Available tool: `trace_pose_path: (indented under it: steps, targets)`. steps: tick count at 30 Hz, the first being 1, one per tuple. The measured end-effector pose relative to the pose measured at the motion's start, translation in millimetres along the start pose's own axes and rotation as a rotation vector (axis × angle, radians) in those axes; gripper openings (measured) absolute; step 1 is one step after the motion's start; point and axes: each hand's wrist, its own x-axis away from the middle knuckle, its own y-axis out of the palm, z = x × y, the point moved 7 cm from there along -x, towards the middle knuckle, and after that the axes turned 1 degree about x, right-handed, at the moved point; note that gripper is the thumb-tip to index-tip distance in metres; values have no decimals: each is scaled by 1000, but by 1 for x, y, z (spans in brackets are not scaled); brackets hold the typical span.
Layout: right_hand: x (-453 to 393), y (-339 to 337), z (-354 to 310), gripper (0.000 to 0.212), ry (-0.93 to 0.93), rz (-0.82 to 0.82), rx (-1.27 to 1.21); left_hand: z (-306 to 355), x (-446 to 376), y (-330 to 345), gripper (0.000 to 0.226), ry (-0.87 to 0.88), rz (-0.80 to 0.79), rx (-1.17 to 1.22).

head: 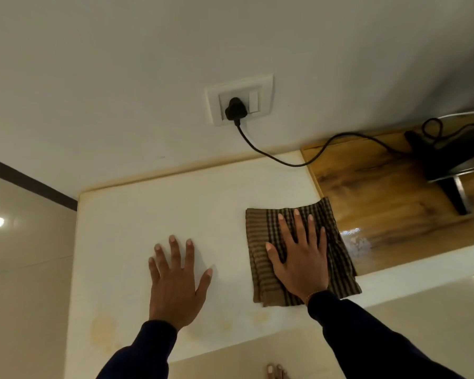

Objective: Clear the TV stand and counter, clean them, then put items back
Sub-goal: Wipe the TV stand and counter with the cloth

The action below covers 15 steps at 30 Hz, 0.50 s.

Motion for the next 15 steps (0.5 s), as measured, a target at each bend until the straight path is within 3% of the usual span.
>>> trace_pose_path:
  steps: [7, 15]
  targets:
    - [40, 12, -49, 75, 2, -27, 33, -23, 18, -12, 79, 115, 84, 14]
    - [62, 29, -176, 77, -133, -70, 27, -119, 81, -18, 82, 48, 170, 75]
